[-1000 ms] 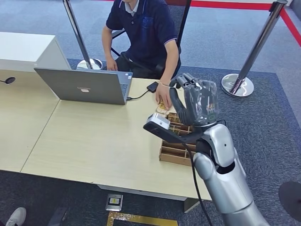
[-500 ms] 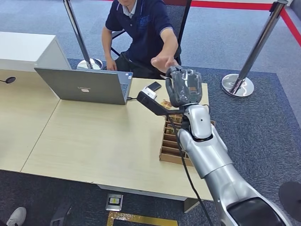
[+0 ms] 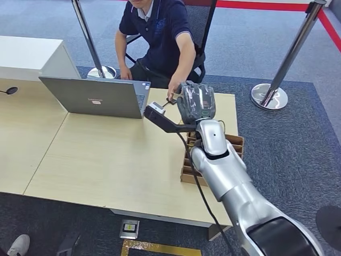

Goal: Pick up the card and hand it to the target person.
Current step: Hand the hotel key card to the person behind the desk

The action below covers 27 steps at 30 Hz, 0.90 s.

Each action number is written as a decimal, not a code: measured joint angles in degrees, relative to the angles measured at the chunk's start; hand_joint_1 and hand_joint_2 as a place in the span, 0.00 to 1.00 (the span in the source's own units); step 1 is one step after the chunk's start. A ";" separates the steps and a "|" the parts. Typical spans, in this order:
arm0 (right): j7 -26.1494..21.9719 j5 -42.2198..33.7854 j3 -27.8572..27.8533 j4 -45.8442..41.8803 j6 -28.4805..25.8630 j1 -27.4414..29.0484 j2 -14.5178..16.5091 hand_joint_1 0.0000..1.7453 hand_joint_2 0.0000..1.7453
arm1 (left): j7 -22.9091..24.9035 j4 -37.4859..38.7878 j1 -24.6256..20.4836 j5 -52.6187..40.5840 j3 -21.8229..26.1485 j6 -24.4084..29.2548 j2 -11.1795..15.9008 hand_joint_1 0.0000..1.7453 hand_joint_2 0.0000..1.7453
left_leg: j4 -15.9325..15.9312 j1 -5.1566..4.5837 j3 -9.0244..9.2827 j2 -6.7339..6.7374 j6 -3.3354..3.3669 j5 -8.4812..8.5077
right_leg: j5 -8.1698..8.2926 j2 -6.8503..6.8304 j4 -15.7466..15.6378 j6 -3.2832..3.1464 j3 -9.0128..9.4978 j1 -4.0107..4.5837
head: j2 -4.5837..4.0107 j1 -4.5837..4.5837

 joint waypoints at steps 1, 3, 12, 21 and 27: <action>-0.44 -0.77 -0.22 0.01 -1.70 -0.05 0.21 0.00 1.00 | -0.01 0.03 0.05 0.14 0.00 0.07 -0.05 0.00 0.00 | 0.00 0.00 0.00 0.00 0.00 0.00 | 0.00 0.00 0.00 0.00 0.00 0.00 | 0.00 0.01; -2.09 -2.72 -0.92 -0.12 -5.41 -0.05 0.64 0.00 1.00 | -0.02 0.08 0.16 0.53 0.01 0.28 -0.20 0.00 0.00 | 0.00 0.00 -0.01 0.00 0.00 0.00 | 0.00 0.00 0.00 0.00 0.00 0.00 | 0.00 0.01; -9.48 -13.14 -5.25 -14.32 -11.63 9.80 -0.10 0.00 1.00 | -1.57 0.14 1.77 2.69 0.35 1.30 -0.40 0.00 0.00 | 0.00 0.01 -0.01 -0.05 0.00 -0.01 | -0.01 0.00 -0.09 0.01 -0.01 0.00 | 0.00 -0.01; -3.41 -10.34 -11.37 -53.18 -9.52 42.86 -6.98 0.00 1.00 | -1.88 0.11 2.83 4.61 1.84 1.69 -0.21 0.00 0.00 | -0.03 0.02 -0.15 -0.20 0.09 -0.14 | -0.06 0.00 -0.26 0.05 -0.09 0.00 | 0.00 0.00; 4.50 -5.37 -19.48 -67.81 -6.24 59.31 -7.60 0.00 1.00 | -0.67 0.11 3.14 4.96 2.57 1.96 -0.16 0.00 0.00 | -0.05 0.02 -0.16 -0.15 0.09 -0.15 | -0.08 0.00 -0.26 0.04 -0.12 0.00 | 0.00 0.00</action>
